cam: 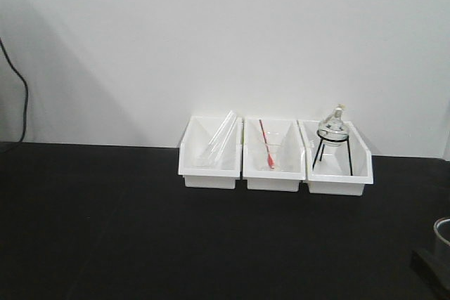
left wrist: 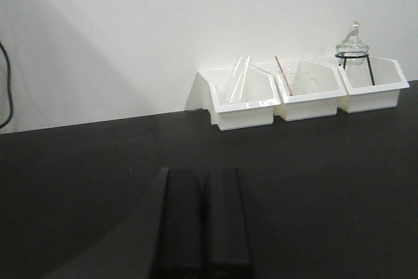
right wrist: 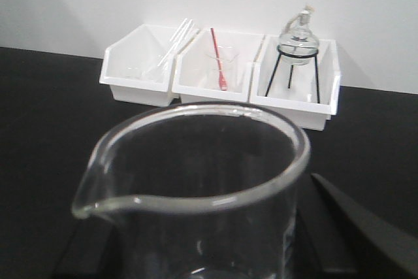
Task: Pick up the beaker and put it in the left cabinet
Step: 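Hold the beaker in the right gripper while driving away from the bench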
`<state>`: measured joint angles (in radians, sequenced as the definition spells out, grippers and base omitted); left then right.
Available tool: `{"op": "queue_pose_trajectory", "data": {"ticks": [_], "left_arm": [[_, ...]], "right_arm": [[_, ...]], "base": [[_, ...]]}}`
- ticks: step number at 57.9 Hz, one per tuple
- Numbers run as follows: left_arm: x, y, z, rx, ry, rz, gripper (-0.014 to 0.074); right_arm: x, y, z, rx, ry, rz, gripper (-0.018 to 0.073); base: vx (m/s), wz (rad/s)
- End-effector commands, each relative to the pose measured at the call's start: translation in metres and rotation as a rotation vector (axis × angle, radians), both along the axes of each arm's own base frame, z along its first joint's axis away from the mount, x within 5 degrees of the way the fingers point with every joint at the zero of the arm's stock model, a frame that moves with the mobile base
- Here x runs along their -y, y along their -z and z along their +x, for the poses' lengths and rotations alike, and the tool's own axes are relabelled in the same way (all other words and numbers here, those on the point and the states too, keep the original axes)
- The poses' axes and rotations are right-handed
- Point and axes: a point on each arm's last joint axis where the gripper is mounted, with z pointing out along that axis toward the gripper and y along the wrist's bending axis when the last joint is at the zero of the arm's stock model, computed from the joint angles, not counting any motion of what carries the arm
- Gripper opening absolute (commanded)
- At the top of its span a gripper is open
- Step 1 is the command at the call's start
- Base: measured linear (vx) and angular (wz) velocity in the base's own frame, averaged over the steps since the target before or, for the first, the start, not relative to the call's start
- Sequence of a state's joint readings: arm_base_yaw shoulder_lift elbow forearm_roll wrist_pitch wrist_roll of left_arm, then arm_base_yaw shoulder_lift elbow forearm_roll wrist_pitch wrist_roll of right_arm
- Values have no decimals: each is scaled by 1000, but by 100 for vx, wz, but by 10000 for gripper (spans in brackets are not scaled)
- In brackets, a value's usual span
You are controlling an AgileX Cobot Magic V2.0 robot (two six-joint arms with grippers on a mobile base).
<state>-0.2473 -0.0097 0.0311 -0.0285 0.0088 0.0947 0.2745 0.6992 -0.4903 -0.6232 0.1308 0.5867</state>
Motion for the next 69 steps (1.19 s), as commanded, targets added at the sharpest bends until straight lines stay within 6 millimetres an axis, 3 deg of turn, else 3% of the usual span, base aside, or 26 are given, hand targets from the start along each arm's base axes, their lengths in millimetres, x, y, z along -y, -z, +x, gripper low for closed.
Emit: {"op": "queue_pose_trajectory", "data": {"ticks": [1,69], "left_arm": [[0,-3,-1,81,4,-33,1],[0,-3,-1,81,4,-33,1]], "right_arm": [[-3,-16,0,91,-40,14,-4],[-3,-16,0,91,-40,14,-4]], "base": [[-6,31],[-9,50]]}}
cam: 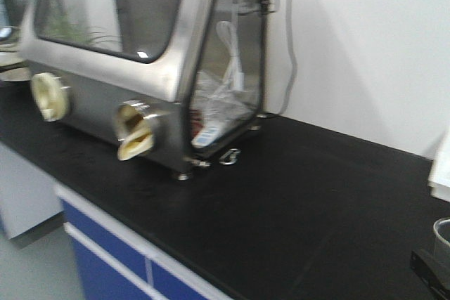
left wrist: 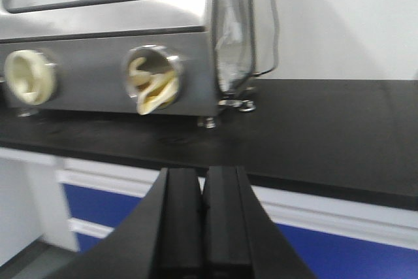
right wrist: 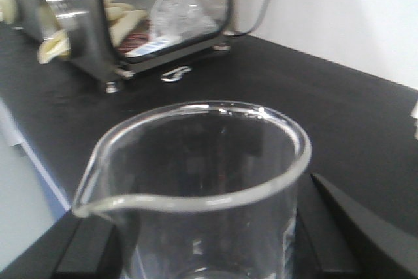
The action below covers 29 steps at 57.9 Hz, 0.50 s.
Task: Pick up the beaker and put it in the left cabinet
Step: 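Hold the beaker in the right gripper while driving away from the bench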
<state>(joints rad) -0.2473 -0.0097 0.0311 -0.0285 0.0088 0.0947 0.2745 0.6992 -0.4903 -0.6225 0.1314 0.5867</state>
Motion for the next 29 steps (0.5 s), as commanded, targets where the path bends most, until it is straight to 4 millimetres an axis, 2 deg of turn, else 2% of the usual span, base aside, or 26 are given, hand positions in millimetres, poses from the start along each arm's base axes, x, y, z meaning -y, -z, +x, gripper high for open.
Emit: {"op": "queue_pose_trajectory", "data": {"ticks": [1,29], "left_arm": [[0,-3,-1,81,4,-33,1],[0,-3,-1,81,4,-33,1]], "right_arm": [[-3,-16,0,91,-40,14,-4],[-3,-16,0,91,-40,14,-4]], "base": [[-8,64],[-3,66]]}}
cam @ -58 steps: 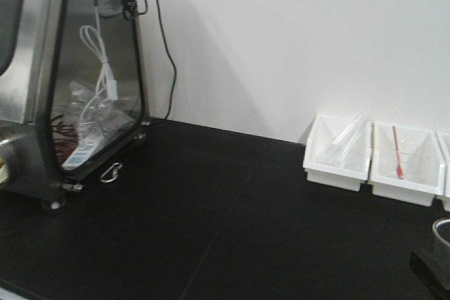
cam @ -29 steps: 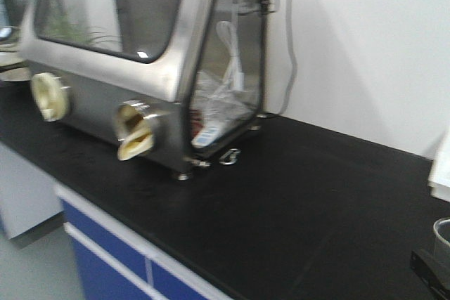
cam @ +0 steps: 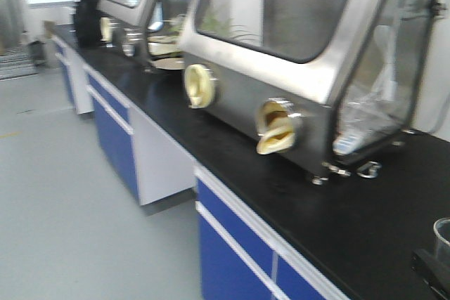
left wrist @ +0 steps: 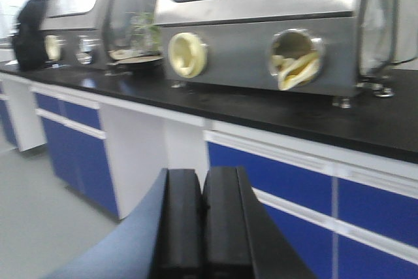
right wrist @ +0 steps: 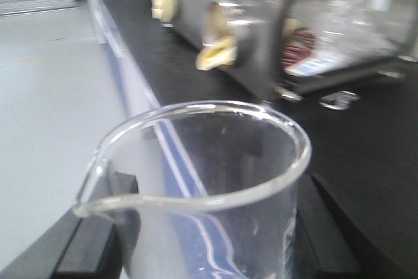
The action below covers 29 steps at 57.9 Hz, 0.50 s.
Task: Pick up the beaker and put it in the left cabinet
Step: 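Hold the beaker in the right gripper while driving away from the bench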
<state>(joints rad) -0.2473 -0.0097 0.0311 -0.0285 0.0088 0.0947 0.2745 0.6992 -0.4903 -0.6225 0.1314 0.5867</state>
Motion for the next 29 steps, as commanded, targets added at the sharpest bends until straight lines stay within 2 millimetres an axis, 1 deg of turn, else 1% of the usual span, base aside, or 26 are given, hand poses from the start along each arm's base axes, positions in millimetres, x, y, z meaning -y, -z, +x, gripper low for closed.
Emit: {"op": "queue_pose_trajectory", "data": {"ticks": [1,14,29], "left_arm": [[0,-3,-1,81,4,-33,1],[0,-3,-1,81,4,-33,1],[0,-3,-1,81,4,-33,1]], "right_arm": [[-3,-16,0,91,-40,14,-4],[-3,-16,0,91,-40,14,-4],[-3,-16,0,91,-40,14,-4]], "base": [[6,63],[11,59],[20,53]]}}
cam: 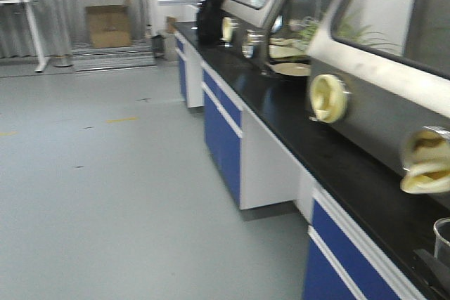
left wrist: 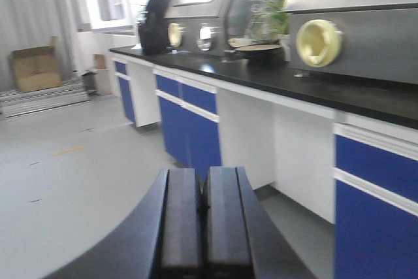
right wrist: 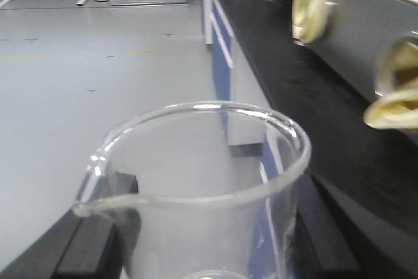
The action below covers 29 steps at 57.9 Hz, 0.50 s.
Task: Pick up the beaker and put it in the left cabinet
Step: 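Hold the beaker in the right gripper while driving away from the bench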
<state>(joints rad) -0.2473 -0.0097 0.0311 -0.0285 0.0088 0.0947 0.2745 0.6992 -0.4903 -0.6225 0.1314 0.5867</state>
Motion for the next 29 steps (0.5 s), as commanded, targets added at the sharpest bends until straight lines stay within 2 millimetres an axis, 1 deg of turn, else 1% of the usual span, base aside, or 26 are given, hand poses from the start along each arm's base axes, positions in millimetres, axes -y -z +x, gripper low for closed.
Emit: {"op": "queue_pose_trajectory", "data": {"ticks": [1,15,29], "left_arm": [[0,-3,-1,81,4,-33,1],[0,-3,-1,81,4,-33,1],[0,-3,-1,81,4,-33,1]], "right_arm": [[-3,-16,0,91,-40,14,-4],[-3,-16,0,91,-40,14,-4],[-3,-16,0,91,-40,14,-4]], "base": [[25,52],[30,50],[39,43]]}}
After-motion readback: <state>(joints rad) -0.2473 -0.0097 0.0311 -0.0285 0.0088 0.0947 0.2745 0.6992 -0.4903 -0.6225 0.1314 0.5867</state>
